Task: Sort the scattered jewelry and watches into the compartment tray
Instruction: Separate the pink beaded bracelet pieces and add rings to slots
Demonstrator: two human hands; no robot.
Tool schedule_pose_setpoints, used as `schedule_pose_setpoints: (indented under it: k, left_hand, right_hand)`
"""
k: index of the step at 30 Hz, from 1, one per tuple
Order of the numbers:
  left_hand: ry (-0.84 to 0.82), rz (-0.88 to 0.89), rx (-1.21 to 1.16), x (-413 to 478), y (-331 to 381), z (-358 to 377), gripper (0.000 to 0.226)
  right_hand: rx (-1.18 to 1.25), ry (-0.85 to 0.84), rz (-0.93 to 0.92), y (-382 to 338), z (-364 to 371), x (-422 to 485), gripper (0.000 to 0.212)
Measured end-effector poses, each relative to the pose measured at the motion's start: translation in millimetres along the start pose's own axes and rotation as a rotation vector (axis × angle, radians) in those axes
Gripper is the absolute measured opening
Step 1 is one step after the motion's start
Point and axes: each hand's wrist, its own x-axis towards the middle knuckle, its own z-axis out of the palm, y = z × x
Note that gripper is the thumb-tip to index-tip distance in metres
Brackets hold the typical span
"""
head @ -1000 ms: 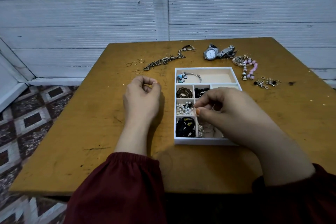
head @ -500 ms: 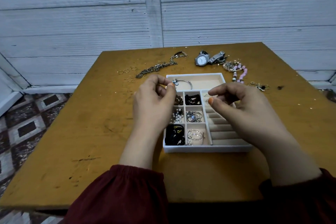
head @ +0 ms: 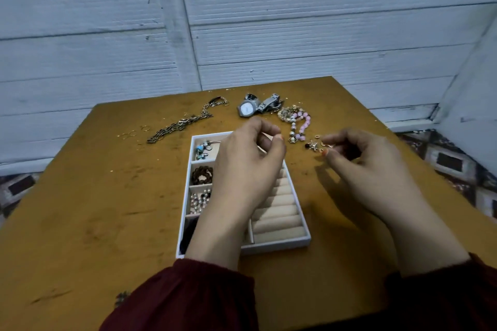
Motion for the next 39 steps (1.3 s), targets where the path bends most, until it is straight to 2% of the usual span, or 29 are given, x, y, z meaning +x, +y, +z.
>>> schedule_pose_setpoints:
  k: [8, 12, 17, 23, 31, 35, 39]
  left_hand:
    - [-0.081, 0.031, 0.108, 20.5, 14.7, 34.8, 0.006]
    - [-0.152, 0.033, 0.228, 28.7, 14.6, 44.3, 0.011]
    - [-0.263, 0.002, 0.363, 40.6, 12.8, 52.0, 0.013]
    - [-0.301, -0.016, 0.47, 55.0, 14.2, 56.7, 0.012]
    - [-0.286, -0.045, 0.529, 68.5, 12.4, 65.3, 0.016]
    - [-0.301, -0.042, 0.563, 70.7, 10.1, 71.1, 0.011]
    - [-0.348, -0.047, 0.592, 75.2, 5.4, 74.5, 0.011]
  right_hand:
    - [-0.307, 0.042, 0.036, 23.7, -13.9, 32.4, 0.018]
    - [-0.361, 0.046, 0.049, 37.1, -13.9, 58.8, 0.02]
    - [-0.266, -0.025, 0.128, 50.9, -12.3, 85.3, 0.011]
    - [-0.267, -0.161, 0.085, 63.0, -5.5, 86.0, 0.007]
    - [-0.32, -0.104, 0.013, 68.4, -0.4, 86.7, 0.008]
    - [-0.21, -0.063, 0.061, 68.6, 0.6, 88.5, 0.011]
    - [-0.013, 0.007, 0.099, 66.0, -1.0, 89.3, 0.005]
